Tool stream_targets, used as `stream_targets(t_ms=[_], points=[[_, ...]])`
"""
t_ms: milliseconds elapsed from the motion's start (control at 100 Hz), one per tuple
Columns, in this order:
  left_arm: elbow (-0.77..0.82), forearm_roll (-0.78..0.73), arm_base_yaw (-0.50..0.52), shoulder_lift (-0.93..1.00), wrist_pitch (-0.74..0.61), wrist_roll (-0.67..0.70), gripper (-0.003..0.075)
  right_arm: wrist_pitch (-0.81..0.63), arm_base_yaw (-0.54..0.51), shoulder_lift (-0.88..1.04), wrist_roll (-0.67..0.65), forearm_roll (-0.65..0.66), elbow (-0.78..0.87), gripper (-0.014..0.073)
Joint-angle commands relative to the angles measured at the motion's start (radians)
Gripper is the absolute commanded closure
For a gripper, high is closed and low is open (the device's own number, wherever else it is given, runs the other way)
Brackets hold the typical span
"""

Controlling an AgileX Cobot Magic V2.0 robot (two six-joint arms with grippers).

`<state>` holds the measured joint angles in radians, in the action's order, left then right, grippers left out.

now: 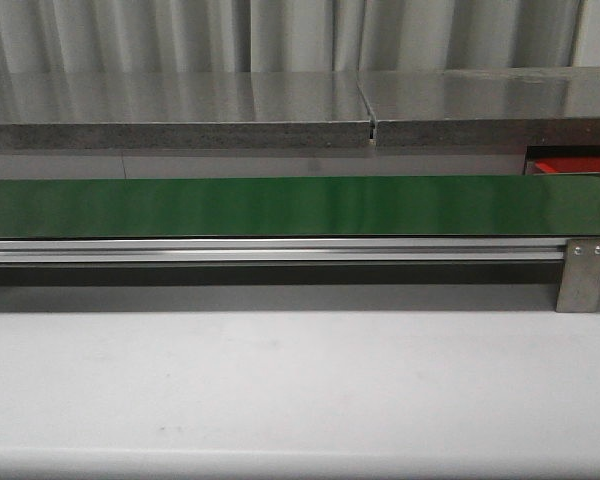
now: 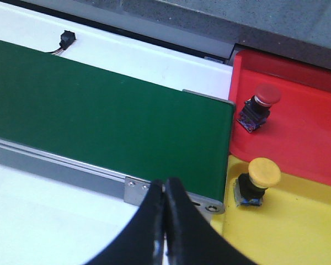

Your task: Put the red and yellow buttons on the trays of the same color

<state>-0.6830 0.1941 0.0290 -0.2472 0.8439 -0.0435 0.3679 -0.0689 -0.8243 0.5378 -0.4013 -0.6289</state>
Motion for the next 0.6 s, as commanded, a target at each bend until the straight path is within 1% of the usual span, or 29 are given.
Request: stream_targets(t_ms=[0, 170, 360, 480, 590], points=[[-0.023, 0.010, -0.007, -0.013, -0.086, 0.002, 0.0741, -0.066, 0.001, 0.083, 0.009, -0.017, 0.025, 0.0660], [-0.023, 0.010, -0.007, -0.013, -0.086, 0.002, 0.0741, -0.064, 0.001, 0.196, 0.009, -0.017, 0.087, 0.0660], [-0.023, -0.011, -0.007, -0.017, -0.100, 0.002, 0.0741, -0.063, 0.001, 0.213, 0.009, -0.017, 0.095, 0.0660], [-0.025, -0.034, -0.007, -0.064, -0.131, 0.014, 0.0741, -0.063, 0.001, 0.213, 0.009, -0.017, 0.095, 0.0660], [-0.025, -0.037, -0.007, -0.154, -0.161, 0.014, 0.0741, -0.063, 0.001, 0.213, 0.009, -0.017, 0.095, 0.0660]])
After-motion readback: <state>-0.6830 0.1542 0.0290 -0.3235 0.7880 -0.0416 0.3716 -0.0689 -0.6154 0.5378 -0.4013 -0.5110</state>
